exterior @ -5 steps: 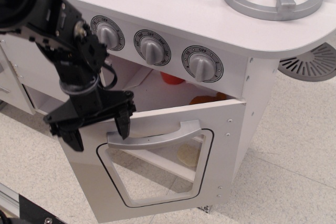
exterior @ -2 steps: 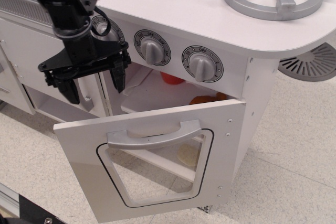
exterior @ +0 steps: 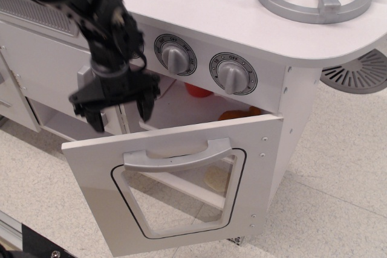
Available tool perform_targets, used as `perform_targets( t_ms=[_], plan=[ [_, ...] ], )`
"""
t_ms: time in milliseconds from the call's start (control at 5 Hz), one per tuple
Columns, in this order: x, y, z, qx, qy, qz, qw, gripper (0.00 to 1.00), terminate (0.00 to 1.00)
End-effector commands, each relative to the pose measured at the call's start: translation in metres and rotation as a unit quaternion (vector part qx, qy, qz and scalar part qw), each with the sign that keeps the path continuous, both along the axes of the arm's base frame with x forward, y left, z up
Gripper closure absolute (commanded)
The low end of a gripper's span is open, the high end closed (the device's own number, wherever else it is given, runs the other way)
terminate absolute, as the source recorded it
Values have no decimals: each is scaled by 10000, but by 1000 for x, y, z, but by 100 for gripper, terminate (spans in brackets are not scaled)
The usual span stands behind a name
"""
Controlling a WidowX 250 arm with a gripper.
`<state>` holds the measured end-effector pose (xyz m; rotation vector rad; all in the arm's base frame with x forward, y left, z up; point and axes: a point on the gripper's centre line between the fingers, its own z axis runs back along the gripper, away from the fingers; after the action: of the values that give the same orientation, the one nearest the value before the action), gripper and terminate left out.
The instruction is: Open oven
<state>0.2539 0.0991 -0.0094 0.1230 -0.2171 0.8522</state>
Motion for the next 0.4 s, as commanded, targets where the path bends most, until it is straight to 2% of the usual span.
perform_targets(
  t_ms=[0, 200],
  plan=[
    [-24, 9, -16, 13, -65, -158, 9999, 0, 0],
    [-35, -15, -22, -195, 14, -386, 9991, 0, 0]
  ],
)
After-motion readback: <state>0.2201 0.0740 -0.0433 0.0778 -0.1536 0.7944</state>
